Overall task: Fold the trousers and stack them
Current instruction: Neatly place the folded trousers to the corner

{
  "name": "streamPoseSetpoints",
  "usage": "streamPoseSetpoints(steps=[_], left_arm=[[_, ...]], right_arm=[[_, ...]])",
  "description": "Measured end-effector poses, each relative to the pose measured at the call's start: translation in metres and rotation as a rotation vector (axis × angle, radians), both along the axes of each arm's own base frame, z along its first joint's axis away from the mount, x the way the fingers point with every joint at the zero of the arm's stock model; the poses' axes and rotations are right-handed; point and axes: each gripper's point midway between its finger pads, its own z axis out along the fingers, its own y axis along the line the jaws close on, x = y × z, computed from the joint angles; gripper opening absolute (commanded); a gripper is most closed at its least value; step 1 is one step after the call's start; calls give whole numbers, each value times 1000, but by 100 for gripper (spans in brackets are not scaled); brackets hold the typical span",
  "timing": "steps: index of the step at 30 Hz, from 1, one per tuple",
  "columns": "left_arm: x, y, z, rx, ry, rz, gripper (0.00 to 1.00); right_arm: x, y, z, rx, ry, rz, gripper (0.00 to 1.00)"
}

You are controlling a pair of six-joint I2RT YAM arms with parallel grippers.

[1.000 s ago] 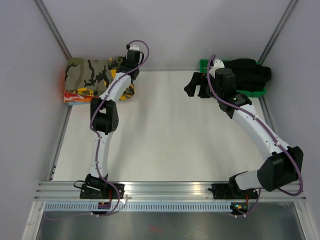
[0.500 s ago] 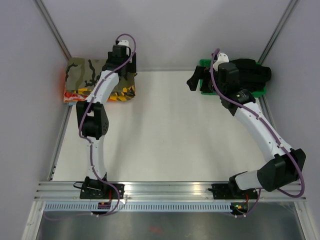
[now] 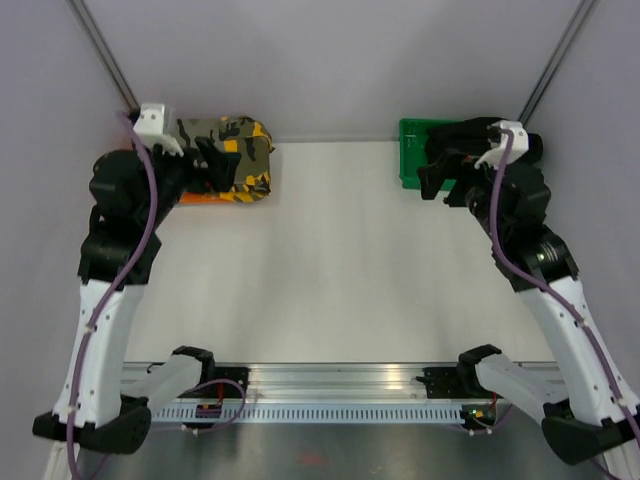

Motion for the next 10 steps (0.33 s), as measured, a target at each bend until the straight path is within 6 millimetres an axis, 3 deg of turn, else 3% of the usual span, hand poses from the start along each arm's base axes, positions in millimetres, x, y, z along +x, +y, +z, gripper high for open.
streamPoseSetpoints(steps=[2, 5, 10], left_arm=[[-30, 8, -17, 6, 25, 11, 100], [-62, 20, -46, 20, 78, 41, 100], [-109, 36, -93, 7, 130, 84, 100]], right_arm=[[-24, -11, 3, 9, -31, -15, 98], [-52, -23, -9, 18, -39, -33, 98], [-82, -35, -55, 26, 29, -57, 98]])
